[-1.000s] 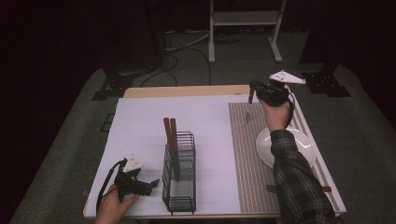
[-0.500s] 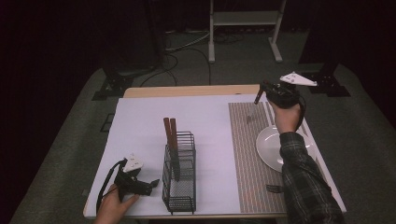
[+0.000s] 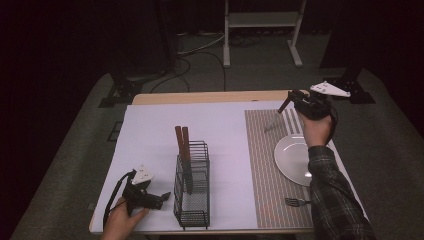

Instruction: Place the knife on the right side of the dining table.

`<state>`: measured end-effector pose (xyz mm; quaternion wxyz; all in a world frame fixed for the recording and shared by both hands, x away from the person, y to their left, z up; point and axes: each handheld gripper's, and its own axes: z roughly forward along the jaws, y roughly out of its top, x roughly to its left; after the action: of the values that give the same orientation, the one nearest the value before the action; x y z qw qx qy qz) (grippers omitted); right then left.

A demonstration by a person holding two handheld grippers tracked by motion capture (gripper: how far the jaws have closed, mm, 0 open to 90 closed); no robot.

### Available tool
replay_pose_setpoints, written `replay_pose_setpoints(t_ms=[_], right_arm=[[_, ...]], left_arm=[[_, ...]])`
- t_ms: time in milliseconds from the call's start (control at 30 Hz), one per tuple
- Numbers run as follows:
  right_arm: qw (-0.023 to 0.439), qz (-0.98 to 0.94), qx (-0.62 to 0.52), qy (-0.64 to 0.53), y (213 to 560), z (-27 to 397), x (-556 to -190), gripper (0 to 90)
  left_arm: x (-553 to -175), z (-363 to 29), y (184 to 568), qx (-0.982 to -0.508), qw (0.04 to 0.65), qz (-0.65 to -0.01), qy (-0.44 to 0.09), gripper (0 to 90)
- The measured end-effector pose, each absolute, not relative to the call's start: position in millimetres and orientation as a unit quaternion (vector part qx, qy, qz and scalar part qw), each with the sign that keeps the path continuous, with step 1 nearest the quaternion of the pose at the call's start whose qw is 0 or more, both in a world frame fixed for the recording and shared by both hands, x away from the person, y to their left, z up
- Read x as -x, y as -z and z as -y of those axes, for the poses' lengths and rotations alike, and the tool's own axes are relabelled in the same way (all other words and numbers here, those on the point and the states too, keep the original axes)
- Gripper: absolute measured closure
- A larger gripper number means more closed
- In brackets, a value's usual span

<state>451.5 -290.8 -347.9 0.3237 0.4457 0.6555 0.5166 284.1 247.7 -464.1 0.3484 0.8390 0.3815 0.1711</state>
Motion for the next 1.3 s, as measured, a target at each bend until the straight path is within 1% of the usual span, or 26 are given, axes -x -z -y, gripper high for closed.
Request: replay_pose_setpoints(t_ms=[767, 1300], right_arm=[[0.330, -0.642, -0.474, -0.505, 367, 322, -436, 64.3], [0.318, -0.640, -0.500, -0.489, 385, 344, -429, 58.6]], left_arm=[[-284, -248, 464, -0.839, 0.349, -0.382, -0.170, 0.0], [-284, -248, 464, -0.839, 0.348, -0.382, -0.170, 0.0]])
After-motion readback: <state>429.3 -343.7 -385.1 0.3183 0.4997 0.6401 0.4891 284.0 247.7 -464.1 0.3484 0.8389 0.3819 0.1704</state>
